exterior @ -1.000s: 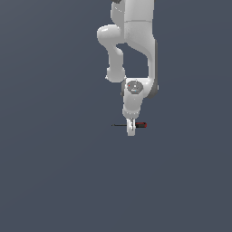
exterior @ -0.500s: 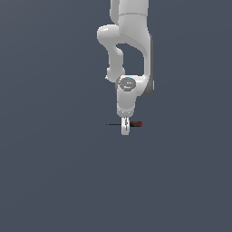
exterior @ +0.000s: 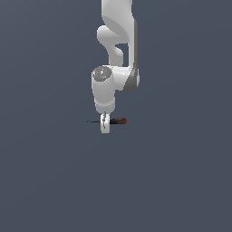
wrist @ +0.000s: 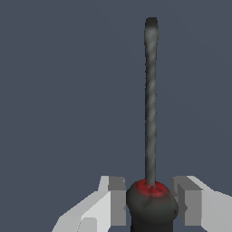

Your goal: Pick up the object and move it to a goal position.

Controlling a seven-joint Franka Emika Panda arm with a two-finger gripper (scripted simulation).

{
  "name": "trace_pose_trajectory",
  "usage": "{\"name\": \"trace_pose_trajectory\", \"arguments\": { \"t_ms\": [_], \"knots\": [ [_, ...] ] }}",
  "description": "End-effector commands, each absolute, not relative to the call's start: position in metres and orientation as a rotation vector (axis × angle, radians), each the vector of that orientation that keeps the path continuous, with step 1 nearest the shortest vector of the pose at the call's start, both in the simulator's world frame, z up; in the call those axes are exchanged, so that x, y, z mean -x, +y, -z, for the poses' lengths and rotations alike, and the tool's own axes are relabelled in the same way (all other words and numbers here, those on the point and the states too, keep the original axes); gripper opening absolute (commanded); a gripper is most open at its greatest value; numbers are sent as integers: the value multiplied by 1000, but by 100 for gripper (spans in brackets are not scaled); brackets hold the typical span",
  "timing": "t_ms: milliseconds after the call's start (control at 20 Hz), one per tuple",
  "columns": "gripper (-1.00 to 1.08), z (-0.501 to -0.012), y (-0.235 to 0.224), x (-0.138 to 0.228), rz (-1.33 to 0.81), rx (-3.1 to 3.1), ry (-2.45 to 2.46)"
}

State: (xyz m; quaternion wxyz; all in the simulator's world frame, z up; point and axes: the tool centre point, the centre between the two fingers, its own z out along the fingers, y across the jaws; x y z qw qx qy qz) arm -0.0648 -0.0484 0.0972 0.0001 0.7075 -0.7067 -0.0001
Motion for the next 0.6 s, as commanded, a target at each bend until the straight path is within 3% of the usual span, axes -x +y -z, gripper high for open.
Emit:
{"name": "trace_pose_trajectory", "arguments": {
  "t_ms": [0, 550],
  "knots": [
    [-100, -112, -71, 59, 1, -2224, -2219],
    [-100, -138, -109, 45, 0, -2225, -2217]
  ]
}}
